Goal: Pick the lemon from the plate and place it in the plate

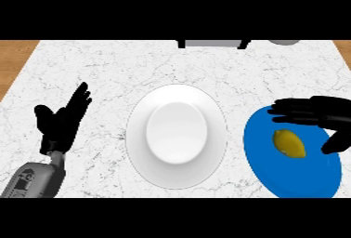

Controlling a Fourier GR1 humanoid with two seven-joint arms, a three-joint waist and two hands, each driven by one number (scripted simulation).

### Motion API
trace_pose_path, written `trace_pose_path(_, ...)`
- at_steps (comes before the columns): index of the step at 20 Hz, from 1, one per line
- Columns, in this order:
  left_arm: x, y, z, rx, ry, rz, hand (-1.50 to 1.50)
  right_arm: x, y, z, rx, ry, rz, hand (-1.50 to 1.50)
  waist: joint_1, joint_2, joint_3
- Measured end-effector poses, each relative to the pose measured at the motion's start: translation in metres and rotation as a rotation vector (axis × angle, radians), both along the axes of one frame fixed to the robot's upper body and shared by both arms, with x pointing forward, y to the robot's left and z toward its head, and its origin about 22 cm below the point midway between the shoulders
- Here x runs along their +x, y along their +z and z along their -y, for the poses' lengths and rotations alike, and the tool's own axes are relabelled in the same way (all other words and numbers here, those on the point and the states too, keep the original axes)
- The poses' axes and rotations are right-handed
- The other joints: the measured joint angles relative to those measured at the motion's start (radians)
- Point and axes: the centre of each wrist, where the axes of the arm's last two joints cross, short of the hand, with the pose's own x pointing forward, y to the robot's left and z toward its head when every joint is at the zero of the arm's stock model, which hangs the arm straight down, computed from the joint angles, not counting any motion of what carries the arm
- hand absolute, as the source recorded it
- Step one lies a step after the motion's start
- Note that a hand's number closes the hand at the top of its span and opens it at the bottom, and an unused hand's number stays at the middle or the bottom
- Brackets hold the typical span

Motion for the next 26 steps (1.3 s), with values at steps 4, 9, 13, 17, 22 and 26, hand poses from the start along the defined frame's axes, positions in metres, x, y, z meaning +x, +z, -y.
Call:
trace_pose_path(4, 0.000, 0.001, -0.003, -0.007, 0.003, -0.002, 0.00, 0.001, -0.010, -0.004, -0.036, 0.019, 0.005, -1.50, -0.007, -0.003, 0.000)
trace_pose_path(9, -0.002, -0.001, -0.005, 0.002, 0.009, -0.001, 0.00, 0.008, -0.021, -0.020, -0.047, 0.040, 0.020, -1.50, -0.012, -0.005, -0.001)
trace_pose_path(13, -0.002, 0.004, -0.005, -0.001, 0.013, -0.007, 0.00, 0.011, -0.027, -0.030, -0.048, 0.051, 0.033, -1.50, -0.014, -0.006, -0.001)
trace_pose_path(17, 0.003, 0.006, -0.003, 0.001, 0.015, -0.001, 0.00, 0.016, -0.032, -0.039, -0.077, 0.073, 0.046, -1.50, -0.018, -0.006, -0.001)
trace_pose_path(22, -0.002, -0.003, -0.002, 0.007, 0.014, -0.004, 0.00, 0.011, -0.041, -0.043, -0.144, 0.135, 0.050, 1.50, -0.018, -0.006, -0.001)
trace_pose_path(26, 0.003, 0.002, -0.005, 0.003, 0.016, 0.000, 0.00, 0.006, -0.054, -0.052, -0.134, 0.184, 0.058, 1.50, -0.015, -0.010, -0.004)
